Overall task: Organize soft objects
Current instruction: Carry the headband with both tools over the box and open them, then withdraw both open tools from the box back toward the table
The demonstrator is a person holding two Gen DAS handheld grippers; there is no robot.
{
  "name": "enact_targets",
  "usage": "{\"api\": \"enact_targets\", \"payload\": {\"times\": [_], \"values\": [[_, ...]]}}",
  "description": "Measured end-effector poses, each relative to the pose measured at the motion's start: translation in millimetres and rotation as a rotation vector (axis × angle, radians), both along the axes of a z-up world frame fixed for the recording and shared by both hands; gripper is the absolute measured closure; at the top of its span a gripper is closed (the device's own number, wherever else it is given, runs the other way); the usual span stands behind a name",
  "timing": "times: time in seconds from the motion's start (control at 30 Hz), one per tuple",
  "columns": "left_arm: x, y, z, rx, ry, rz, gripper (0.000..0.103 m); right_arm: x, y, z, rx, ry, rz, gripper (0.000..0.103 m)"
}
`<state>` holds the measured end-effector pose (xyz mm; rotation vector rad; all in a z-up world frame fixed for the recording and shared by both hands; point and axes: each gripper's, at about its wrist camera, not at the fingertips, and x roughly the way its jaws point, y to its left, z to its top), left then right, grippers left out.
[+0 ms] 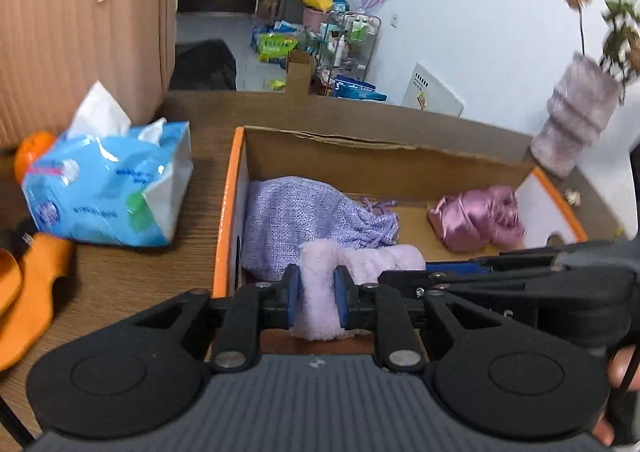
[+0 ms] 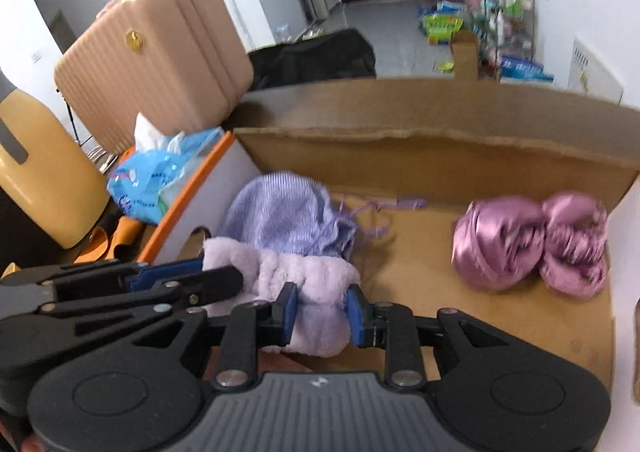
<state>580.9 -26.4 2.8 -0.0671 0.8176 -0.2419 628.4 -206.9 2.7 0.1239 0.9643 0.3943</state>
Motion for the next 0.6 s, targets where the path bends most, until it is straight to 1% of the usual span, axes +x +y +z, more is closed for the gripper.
{"api": "enact_targets", "payload": {"times": [0.03, 0.07, 0.1, 0.17, 0.23, 0.33, 0.37, 0.4, 0.43, 0.47, 0.53, 0.57, 0.6], "values": [[-3.3, 0.1, 0.8, 0.012, -0.010, -0.004, 0.079, -1.8, 1.8, -1.1, -0.003, 0.004, -0.001, 0.075], [-6.5, 0.0, 2.7, 0.020, -0.016, -0.004, 0.072, -4.9, 1.7, -0.3, -0.007, -0.002, -0.005, 0.075], [-9.6, 0.8, 5.9, 0.026, -0.023, 0.009, 0.068, -8.9, 0.8, 3.2, -0.013, -0.014, -0.010, 0.074], [-20.3, 5.8, 19.6, 0.031, -0.061, 0.034, 0.066, -19.0, -4.2, 16.1, -0.020, -0.052, -0.019, 0.065], [-29.1, 11.1, 35.0, 0.040, -0.095, 0.043, 0.065, -31.6, -13.8, 33.1, -0.036, -0.093, -0.032, 0.064], [-48.7, 18.0, 65.6, 0.042, -0.143, 0.056, 0.062, -58.6, -39.9, 67.9, -0.078, -0.167, -0.070, 0.062], [-58.5, 20.1, 76.8, 0.040, -0.168, 0.059, 0.059, -67.4, -48.2, 78.6, -0.090, -0.190, -0.084, 0.058], [-69.7, 22.4, 87.2, 0.025, -0.199, 0.063, 0.053, -76.8, -56.8, 89.2, -0.101, -0.214, -0.100, 0.056], [-78.9, 22.7, 94.0, 0.014, -0.223, 0.062, 0.050, -88.3, -67.3, 101.1, -0.114, -0.242, -0.121, 0.052], [-89.4, 22.3, 102.1, 0.017, -0.243, 0.059, 0.044, -98.3, -75.7, 110.2, -0.128, -0.264, -0.136, 0.049], [-108.8, 19.8, 114.6, 0.040, -0.280, 0.050, 0.041, -125.2, -93.4, 127.7, -0.160, -0.326, -0.165, 0.046], [-119.7, 18.7, 120.1, 0.045, -0.306, 0.043, 0.035, -138.6, -101.0, 134.7, -0.167, -0.359, -0.173, 0.038], [-128.8, 17.1, 124.9, 0.052, -0.329, 0.041, 0.028, -152.7, -109.1, 141.2, -0.172, -0.394, -0.184, 0.032]]}}
